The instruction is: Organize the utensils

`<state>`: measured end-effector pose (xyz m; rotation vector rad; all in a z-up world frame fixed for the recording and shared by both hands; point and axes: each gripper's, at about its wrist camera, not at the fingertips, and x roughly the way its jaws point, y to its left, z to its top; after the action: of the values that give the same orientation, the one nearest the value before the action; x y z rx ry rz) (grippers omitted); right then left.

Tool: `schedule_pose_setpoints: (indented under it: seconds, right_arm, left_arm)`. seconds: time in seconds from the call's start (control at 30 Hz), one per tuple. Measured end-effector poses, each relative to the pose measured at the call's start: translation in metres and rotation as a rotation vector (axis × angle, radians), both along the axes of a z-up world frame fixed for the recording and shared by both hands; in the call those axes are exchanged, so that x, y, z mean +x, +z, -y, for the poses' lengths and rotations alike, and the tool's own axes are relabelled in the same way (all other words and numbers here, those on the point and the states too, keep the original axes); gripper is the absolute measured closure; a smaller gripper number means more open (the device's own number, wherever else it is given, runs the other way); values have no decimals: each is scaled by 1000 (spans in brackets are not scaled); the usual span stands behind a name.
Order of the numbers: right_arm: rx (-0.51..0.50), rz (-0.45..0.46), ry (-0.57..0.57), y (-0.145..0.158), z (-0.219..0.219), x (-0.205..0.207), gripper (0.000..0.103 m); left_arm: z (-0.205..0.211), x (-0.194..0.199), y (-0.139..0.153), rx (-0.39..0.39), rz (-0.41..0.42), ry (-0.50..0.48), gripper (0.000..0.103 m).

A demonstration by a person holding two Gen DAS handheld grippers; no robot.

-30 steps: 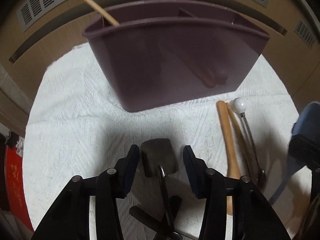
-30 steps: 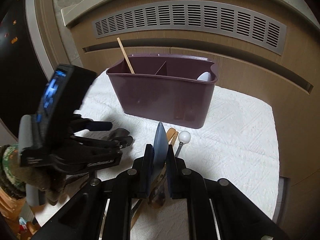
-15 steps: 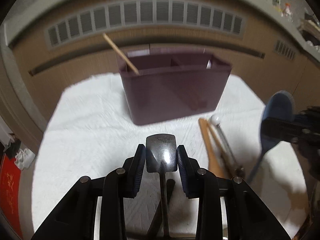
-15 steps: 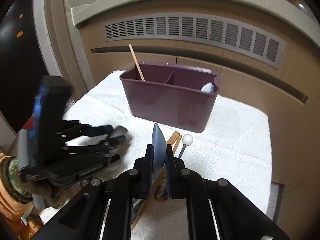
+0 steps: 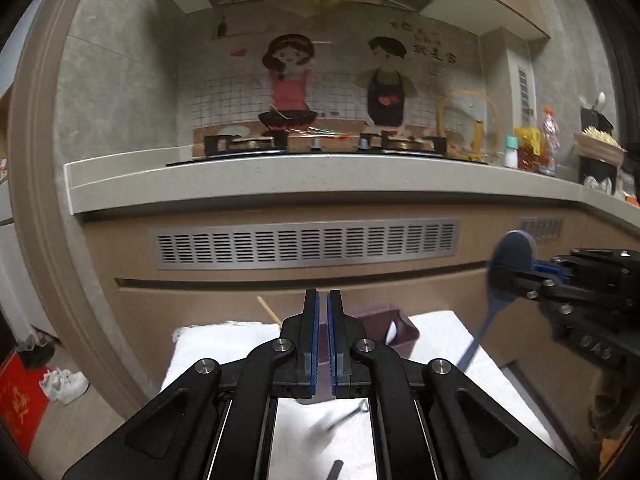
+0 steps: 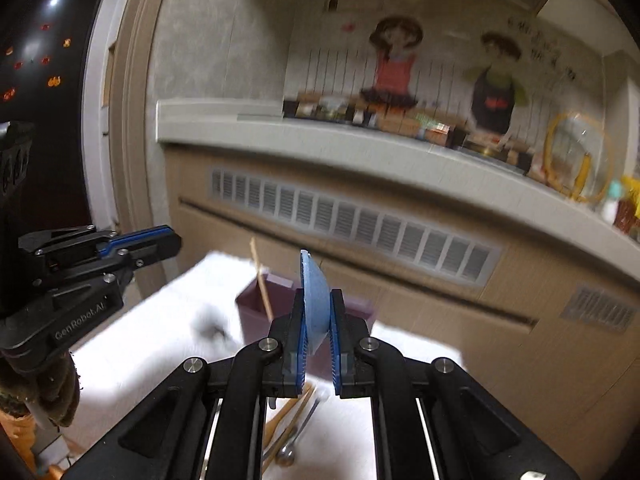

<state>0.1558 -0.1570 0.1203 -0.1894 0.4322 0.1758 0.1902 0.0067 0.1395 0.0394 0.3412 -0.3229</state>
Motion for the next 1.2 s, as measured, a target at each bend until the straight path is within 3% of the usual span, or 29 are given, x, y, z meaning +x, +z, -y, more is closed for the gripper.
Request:
schedule_pose_setpoints:
  seconds: [0.13,0.2,0.33,0.47,0.57,0.77,1.0,1.03,1.13,1.2]
  right_arm:
    - [-9,5,-9,3,4,-3,94]
    - [-9,-30,-8,-8,5,0,94]
    - [8,-129,0,-36,7,7,94]
    - [27,-246,23,-71,6,15,94]
    - [53,-319,40,-94,6,20,94]
    - [81,-401,52,-121,2,30,94]
    - [83,-404,59,-124,-2,28,94]
    - [84,-405,59,-124,-2,28,94]
    - [87,-406,56,-124,-1,27,94]
    - [91,-404,51,-123,1,25,94]
  left_arm:
    - [-8,8,-21,14,-102,29,97]
    - [-14,20,-49,23,-209,18,95]
    - [-19,36,-117,93,-425,-55,72]
    - [-18,18,-166,191,-496,-149,50]
    - [-18,0,-186,197,-517,-214,42]
    - [-2,-19,-211,211,-542,-265,40]
    - [2,0,-225,176,-580,-179,41]
    - [3,1,-225,172,-579,-174,42]
    - [4,1,-221,177,-558,-162,68]
    - [0,-1,-216,161,-530,-139,70]
